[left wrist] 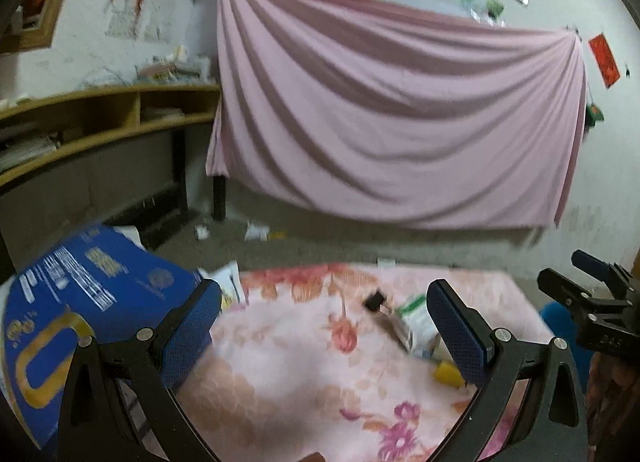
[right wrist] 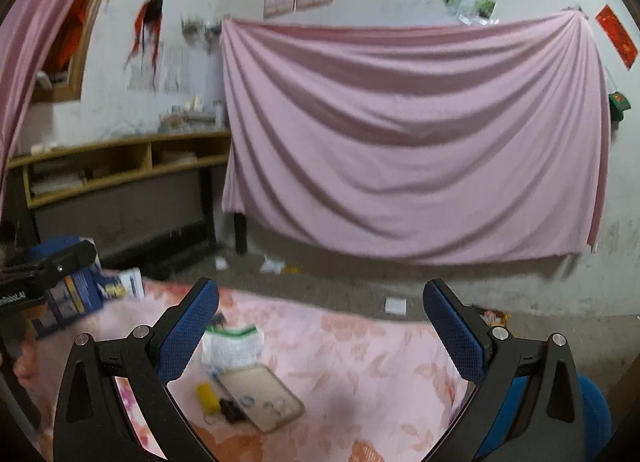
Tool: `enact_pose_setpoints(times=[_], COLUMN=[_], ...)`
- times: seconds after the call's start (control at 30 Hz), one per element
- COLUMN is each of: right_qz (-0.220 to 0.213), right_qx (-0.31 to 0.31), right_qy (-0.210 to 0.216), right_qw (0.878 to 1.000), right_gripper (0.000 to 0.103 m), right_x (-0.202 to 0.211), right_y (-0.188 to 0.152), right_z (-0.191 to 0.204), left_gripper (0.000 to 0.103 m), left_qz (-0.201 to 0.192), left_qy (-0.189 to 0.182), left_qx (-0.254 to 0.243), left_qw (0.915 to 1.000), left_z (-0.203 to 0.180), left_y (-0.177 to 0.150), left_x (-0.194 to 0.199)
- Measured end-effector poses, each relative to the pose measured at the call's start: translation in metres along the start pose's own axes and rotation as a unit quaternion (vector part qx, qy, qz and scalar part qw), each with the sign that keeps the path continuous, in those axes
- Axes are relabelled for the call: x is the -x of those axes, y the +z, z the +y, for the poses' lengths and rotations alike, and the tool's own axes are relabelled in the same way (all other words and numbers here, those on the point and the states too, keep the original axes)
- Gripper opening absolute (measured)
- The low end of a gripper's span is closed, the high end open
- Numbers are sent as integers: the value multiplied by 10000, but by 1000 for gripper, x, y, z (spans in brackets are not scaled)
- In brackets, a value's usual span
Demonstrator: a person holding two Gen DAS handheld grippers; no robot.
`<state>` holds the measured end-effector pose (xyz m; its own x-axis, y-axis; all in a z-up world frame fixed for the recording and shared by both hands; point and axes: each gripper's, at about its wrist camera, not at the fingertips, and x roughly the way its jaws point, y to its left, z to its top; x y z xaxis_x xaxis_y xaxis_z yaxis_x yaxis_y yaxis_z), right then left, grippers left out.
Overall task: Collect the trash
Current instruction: 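Move both tools back over the remaining trash on the bed, then grasp the white-green paper packet with the left gripper while the right gripper grasps the beige phone case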
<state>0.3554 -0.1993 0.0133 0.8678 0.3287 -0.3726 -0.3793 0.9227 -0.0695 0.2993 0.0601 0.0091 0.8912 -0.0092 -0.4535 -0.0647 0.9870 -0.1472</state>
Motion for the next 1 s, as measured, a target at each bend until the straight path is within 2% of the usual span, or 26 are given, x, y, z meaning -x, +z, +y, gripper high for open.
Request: enact_pose_setpoints(times=[0.17,0.3,0.4,0.53,0.67,0.87,1.0], right_qz=[917,1442,1763,2072,2177,2473,2700], right_qx=[-14,-89,-119,-104,-147,-82,31], right_qy=[-61,-11,72,235,462,682,801], right_qw=[9958,9895,9842,9780,9748,9665,9595], right_gripper=[101,85,78,64,53,36,31], right_x=[-26,-41,-52,-64,-68,-79,-89], right_y=[-15,-27,-35,-44,-45,-51,-55], right_z=[-7,-12,-12,-11,-12,-8,-1], left_gripper=[100,100,96,74,56,37,32], left_qz=[585,963,1211,1533,1872,2223,2367], left_qy=[-16,-216,-431,-765,-1153,-1387,-1481], left_qx=[9,110,177,236,283,255,394], left_qw=[9983,9951,9915,9849,9751,9647,9594], left_z=[-5,-3,-5,-12,-21,-32,-31], left_y=[-13,-17,-16,-15,-18,-19,-19], left_x=[-23,-43,-58,-76,-95,-119,-128])
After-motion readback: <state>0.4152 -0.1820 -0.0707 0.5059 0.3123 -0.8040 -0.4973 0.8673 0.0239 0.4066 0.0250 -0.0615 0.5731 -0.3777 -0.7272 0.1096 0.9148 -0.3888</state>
